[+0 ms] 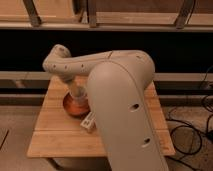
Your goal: Push the eraser across the table
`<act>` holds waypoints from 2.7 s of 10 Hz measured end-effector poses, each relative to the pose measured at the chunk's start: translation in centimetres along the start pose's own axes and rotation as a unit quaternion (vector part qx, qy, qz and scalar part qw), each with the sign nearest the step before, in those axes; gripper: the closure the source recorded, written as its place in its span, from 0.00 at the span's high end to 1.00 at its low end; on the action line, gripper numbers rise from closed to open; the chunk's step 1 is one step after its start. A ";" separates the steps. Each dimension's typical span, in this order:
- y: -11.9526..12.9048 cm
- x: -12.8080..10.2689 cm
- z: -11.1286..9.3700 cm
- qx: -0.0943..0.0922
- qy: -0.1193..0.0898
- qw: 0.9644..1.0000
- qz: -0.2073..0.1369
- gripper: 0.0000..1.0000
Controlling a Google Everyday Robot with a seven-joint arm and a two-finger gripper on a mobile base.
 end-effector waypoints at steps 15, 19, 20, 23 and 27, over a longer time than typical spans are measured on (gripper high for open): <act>0.0 0.0 0.0 0.000 0.000 1.000 0.000 0.70; 0.1 2.3 0.3 -0.004 0.026 1.000 -0.007 0.29; 0.3 3.9 0.3 -0.007 0.040 0.999 -0.006 0.21; 2.3 9.7 0.9 -0.024 0.085 0.996 0.022 0.00; 6.8 13.0 3.6 -0.053 0.097 0.991 0.074 0.00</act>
